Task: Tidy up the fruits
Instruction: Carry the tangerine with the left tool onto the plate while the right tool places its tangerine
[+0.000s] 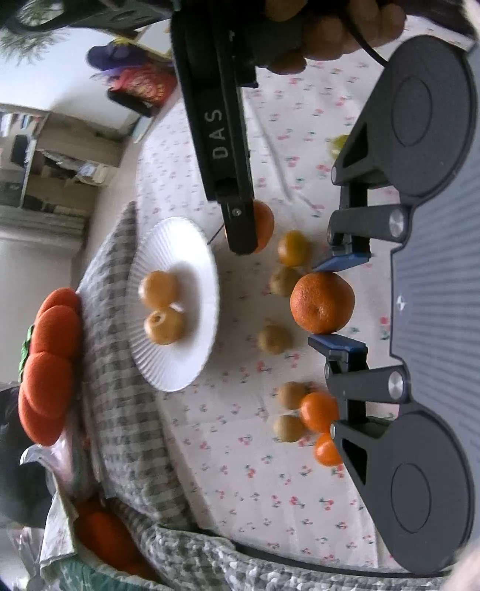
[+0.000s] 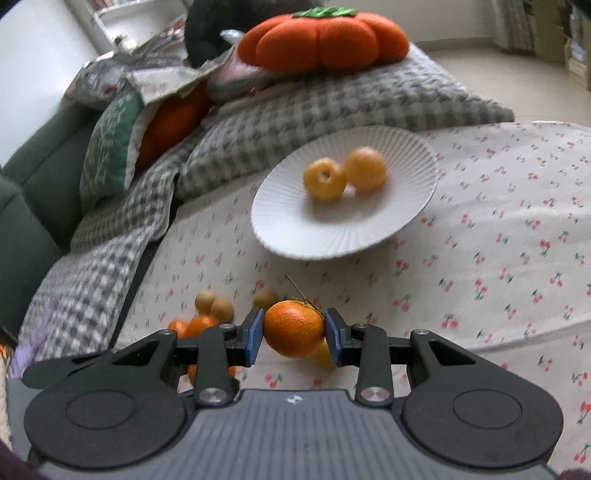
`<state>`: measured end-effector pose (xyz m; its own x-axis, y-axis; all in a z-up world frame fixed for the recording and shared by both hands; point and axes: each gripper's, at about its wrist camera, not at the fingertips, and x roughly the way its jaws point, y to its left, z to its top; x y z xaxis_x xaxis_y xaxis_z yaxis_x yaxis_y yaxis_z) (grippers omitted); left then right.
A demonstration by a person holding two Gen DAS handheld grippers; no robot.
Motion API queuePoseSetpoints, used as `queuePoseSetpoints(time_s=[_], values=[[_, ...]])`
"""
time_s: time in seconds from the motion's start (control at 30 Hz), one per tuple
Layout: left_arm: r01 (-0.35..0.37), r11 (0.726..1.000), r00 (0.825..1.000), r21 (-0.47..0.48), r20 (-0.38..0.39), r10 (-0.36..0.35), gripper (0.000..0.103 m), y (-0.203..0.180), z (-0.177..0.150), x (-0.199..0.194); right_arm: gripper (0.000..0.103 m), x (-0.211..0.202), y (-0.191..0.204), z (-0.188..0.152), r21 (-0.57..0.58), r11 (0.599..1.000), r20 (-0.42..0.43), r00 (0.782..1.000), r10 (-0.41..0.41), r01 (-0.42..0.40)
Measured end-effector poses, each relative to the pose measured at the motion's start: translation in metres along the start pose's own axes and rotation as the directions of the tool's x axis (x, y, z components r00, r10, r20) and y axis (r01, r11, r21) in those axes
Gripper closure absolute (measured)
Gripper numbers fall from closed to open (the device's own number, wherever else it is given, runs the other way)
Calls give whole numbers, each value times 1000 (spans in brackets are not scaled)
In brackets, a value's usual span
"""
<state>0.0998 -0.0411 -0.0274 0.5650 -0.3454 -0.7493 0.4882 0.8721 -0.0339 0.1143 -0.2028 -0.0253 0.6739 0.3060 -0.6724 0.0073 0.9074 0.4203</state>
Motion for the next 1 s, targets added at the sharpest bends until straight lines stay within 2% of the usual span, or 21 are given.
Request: queuePoseSetpoints(time_s=[0.17, 0.53, 0.73, 1.0], values=[[-18, 1000, 999, -4, 33, 18, 77, -2, 19, 7, 71, -2, -14, 18, 37, 999, 53, 998, -21, 19], [-44, 999, 995, -13, 89, 45, 77, -4, 70, 53, 71, 20, -45, 50, 134, 990, 86, 995, -45, 33], [-67, 998, 996, -2, 65, 67, 77, -8, 77, 78, 71, 38, -50, 57, 140, 989, 78, 995, -63, 51], [-93, 995, 993, 29, 82, 90, 76, -4, 81, 94, 71, 57, -58, 59, 160, 986, 39, 998, -53, 47]])
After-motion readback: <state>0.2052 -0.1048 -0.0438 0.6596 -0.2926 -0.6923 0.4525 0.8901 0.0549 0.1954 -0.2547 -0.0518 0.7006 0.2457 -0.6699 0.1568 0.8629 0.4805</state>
